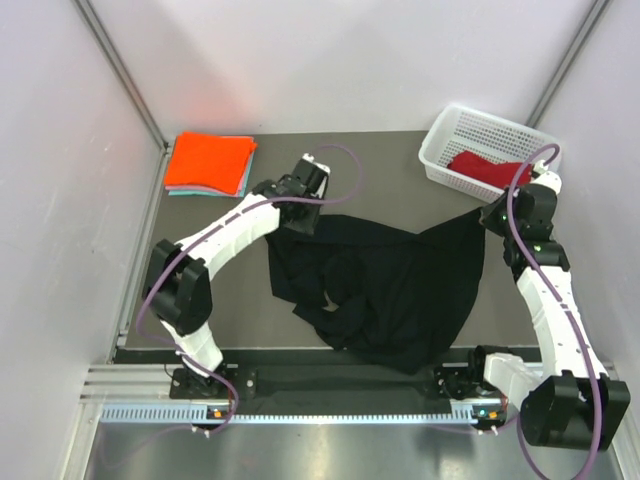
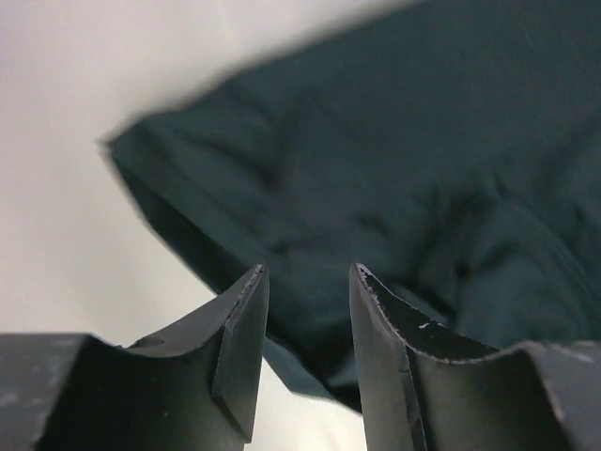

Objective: Fold and stack the t-shirts
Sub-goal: Flatten the tshirt out

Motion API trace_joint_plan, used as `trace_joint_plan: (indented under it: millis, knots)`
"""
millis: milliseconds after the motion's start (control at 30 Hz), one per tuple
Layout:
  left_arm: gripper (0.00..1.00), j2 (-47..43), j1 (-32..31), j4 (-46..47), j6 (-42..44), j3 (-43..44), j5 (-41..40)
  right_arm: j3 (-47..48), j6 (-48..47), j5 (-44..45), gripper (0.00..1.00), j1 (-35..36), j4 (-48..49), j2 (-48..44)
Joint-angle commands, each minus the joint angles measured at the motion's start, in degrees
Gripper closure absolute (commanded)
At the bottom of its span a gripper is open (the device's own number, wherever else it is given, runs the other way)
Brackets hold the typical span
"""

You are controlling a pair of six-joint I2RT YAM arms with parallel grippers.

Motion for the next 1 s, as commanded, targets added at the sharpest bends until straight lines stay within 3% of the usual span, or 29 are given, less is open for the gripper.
trace_joint_plan:
  millis: [0, 300, 633, 967]
  knots:
    - [0.55, -0.53, 1.09, 1.34, 4.67, -3.36, 1.10, 0.09, 0.70, -1.23, 1.00, -0.48, 4.62, -0.02]
    - [0.69, 1.51, 1.62, 1.32, 4.33, -6.87, 2.24, 0.01, 0.61, -1.84, 1.00, -0.57, 4.79, -1.07]
    - [0.63, -0.08, 2.85, 5.28, 4.67, -14.87, 5.23, 0.01, 0.79, -3.95, 1.00, -1.09, 5.06, -1.33]
    - [0.60, 0.89, 3.72, 10.38, 6.78, -15.93, 2.68, -0.70, 0.79, -4.83, 1.00, -1.36, 5.41, -1.69]
